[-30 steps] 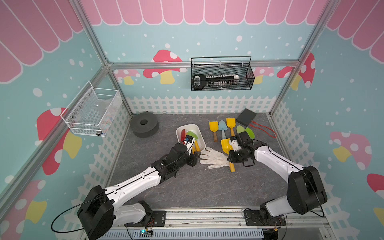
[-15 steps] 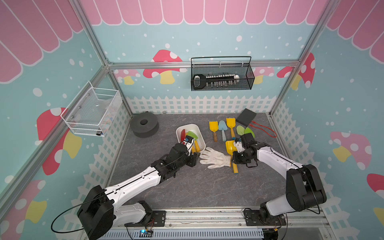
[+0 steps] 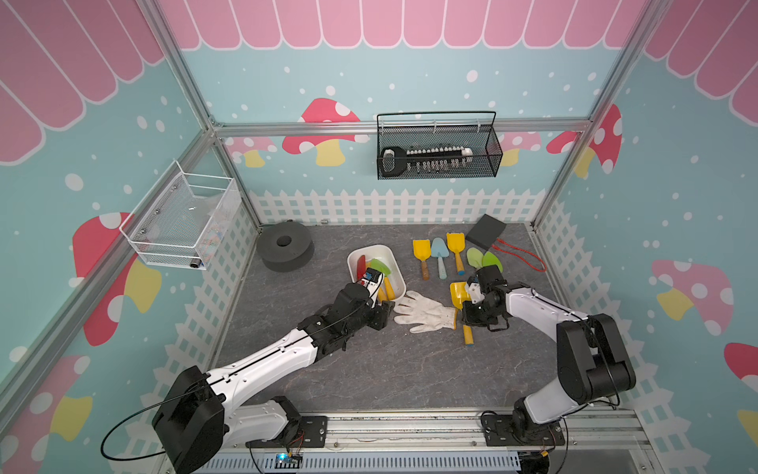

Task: Take the shovel out of the storage box
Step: Place the shovel at the center of the board.

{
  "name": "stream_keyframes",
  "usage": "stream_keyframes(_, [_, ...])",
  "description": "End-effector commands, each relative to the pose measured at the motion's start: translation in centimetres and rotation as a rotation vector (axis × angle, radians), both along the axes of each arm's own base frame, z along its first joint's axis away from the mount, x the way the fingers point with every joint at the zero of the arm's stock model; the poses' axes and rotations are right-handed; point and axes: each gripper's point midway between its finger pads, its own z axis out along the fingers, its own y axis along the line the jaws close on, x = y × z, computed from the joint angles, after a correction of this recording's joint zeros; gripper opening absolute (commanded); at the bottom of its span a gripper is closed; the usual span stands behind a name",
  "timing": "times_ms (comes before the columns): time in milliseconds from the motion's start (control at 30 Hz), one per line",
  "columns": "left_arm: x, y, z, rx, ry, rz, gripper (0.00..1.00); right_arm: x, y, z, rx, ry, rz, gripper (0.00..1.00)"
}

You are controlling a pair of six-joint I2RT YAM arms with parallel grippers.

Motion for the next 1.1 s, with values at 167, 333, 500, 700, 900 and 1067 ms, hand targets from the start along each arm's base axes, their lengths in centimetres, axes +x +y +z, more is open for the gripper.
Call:
stream_keyframes(167, [0.0, 0.0, 1.3, -0.009, -0.018, -0.008, 0.61, 1.1, -1.1, -1.4, -0.055, 0.011, -0.017, 0.12])
stream_keyframes(333, [0.1, 0.0, 1.3, -0.010, -0.017, -0.009, 0.61, 1.5, -1.3, -1.7, -0.056, 0.017, -0.028, 0.13])
stream_keyframes(500, [0.1, -0.1, 1.2, -0.011, -0.013, -0.012, 0.61, 2.3, -1.4, -1.9, -0.045, 0.014, -0.046, 0.14])
stream_keyframes(700, [0.1, 0.0, 1.2, -0.008, -0.014, -0.010, 0.61, 2.8, -1.3, -2.1, -0.039, 0.015, -0.046, 0.19])
stream_keyframes(900, [0.0, 0.0, 1.2, -0.008, -0.014, -0.010, 0.61, 2.6, -1.4, -2.0, -0.040, 0.012, -0.049, 0.29])
stream_keyframes(1067, [-0.1, 0.1, 1.2, -0.010, -0.016, -0.010, 0.61, 2.6, -1.5, -1.9, -0.042, 0.006, -0.052, 0.33])
